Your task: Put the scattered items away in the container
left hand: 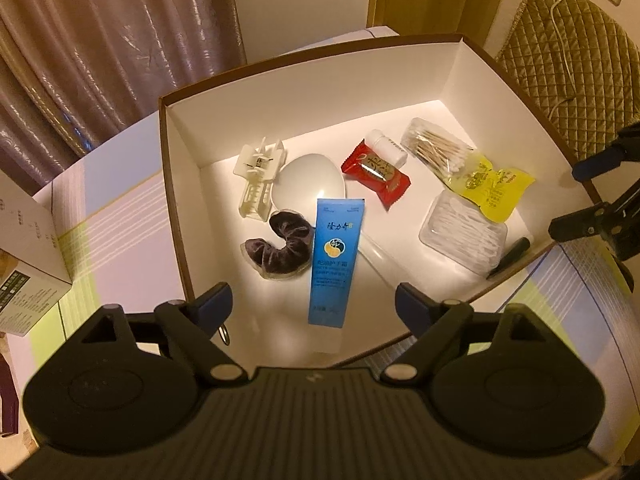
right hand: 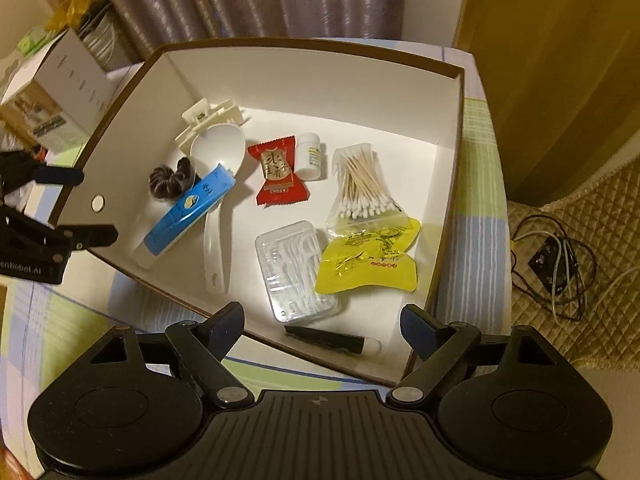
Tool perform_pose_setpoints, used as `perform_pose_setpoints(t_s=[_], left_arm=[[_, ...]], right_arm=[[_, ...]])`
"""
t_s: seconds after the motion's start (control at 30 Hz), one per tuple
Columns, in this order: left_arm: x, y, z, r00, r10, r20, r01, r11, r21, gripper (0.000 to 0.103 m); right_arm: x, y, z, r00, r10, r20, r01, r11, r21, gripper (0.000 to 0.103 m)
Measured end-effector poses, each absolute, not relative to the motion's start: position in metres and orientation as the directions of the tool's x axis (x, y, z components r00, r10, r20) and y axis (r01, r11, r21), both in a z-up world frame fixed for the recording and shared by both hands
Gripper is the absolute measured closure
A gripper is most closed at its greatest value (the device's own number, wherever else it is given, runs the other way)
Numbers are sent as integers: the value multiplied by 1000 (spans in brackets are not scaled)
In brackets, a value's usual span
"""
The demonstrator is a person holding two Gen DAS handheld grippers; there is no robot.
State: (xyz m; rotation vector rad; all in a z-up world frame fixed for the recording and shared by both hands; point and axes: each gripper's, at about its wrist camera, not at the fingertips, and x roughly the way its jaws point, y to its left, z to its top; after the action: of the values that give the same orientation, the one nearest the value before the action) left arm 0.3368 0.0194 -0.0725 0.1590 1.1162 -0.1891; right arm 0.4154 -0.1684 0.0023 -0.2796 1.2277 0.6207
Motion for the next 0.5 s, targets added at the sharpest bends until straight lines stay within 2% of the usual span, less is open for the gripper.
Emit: perform_pose_setpoints(t_s=[0.5], left_arm=[[299, 10, -52, 489, -49, -871, 188, 981, 50, 16]], right_arm=[[384, -179, 23, 343, 353, -871, -475, 865, 164, 13]])
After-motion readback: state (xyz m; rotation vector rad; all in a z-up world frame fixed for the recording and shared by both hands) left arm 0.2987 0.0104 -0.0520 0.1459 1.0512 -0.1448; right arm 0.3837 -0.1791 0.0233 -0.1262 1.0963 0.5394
